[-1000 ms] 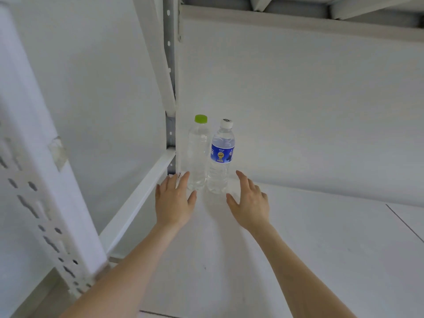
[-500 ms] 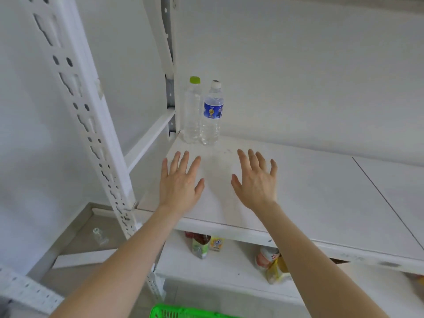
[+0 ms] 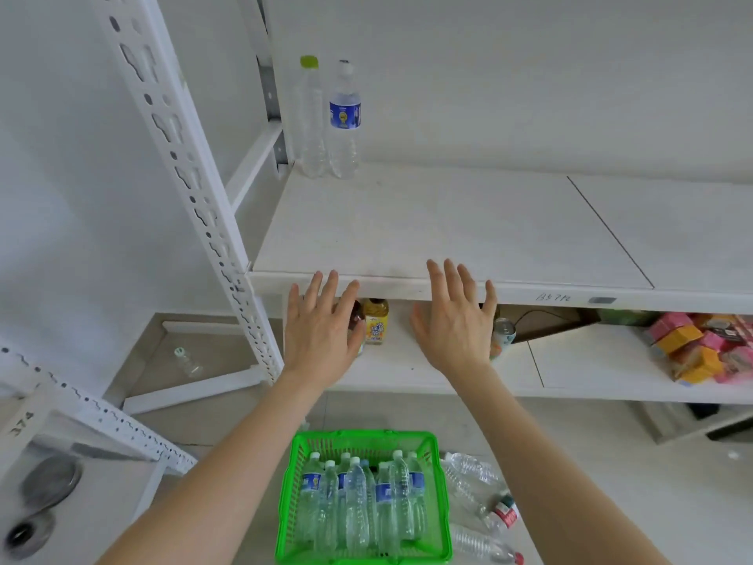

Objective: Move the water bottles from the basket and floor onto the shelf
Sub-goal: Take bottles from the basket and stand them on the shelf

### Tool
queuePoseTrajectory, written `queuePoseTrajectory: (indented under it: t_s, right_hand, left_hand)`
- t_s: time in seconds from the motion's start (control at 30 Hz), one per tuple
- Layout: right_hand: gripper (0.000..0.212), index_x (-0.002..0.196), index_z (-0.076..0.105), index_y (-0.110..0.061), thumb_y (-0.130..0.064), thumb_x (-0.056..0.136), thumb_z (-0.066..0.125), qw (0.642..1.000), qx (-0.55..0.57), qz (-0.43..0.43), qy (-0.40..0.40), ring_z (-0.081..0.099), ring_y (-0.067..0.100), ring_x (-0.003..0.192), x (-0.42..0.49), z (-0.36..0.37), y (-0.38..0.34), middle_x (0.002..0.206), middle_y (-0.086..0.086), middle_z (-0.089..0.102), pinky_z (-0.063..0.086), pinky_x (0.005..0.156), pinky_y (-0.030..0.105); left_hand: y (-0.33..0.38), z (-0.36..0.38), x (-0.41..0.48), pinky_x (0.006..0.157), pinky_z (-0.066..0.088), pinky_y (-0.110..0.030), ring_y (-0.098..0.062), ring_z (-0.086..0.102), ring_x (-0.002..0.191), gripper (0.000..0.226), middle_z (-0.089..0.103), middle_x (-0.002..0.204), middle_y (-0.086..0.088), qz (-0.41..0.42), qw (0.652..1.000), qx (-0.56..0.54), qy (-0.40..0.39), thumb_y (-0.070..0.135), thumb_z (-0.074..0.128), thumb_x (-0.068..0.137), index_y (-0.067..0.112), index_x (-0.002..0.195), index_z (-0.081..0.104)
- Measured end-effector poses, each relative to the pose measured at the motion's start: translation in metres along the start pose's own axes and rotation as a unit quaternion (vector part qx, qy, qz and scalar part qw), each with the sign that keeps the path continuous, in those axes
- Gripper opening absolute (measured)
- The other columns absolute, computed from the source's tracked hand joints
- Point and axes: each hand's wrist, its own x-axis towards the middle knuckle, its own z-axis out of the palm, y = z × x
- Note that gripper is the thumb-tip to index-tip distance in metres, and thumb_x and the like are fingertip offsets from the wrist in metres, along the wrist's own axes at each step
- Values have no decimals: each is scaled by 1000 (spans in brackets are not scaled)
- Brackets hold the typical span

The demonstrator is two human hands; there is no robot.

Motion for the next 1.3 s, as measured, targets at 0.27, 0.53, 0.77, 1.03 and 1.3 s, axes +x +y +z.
queuePoseTrajectory:
  t_s: [0.27,0.53,0.77,1.03,1.3]
  right_hand:
    - [64,144,37,-18,-43,87,54,998,10,36,-43,34,28,141,-126,17,0,151,9,42,19,113,57]
    - [66,145,37,-16,-46,89,53,987,17,77,-142,36,30,140,-226,42,36,151,12,41,21,113,58]
    - [69,148,32,-17,-51,90,49,970,22,84,-229,28,28,144,-277,77,75,155,9,35,18,115,54]
    - [67,148,32,-16,-48,91,48,950,41,107,-290,28,29,143,-302,145,85,155,10,34,19,114,53]
    - [69,148,31,-14,-45,90,51,932,62,167,-316,30,30,142,-305,248,75,154,11,35,25,112,52]
  left_hand:
    - [16,24,-109,116,19,-59,-33,28,145,57,38,153,-14,18,998,-12,-56,43,46,95,18,145,40]
    - [61,66,-191,114,25,-58,-33,31,143,59,41,151,-14,0,988,-21,-152,45,52,91,18,144,42]
    - [85,115,-242,103,39,-61,-37,49,130,53,56,137,-16,-69,979,-25,-191,40,63,85,16,132,57]
    - [76,183,-259,109,31,-60,-35,43,135,60,50,143,-14,-106,961,-12,-257,42,60,86,20,141,48]
    - [40,288,-254,109,31,-58,-36,40,137,62,47,146,-15,-96,946,-23,-310,46,56,89,19,144,43]
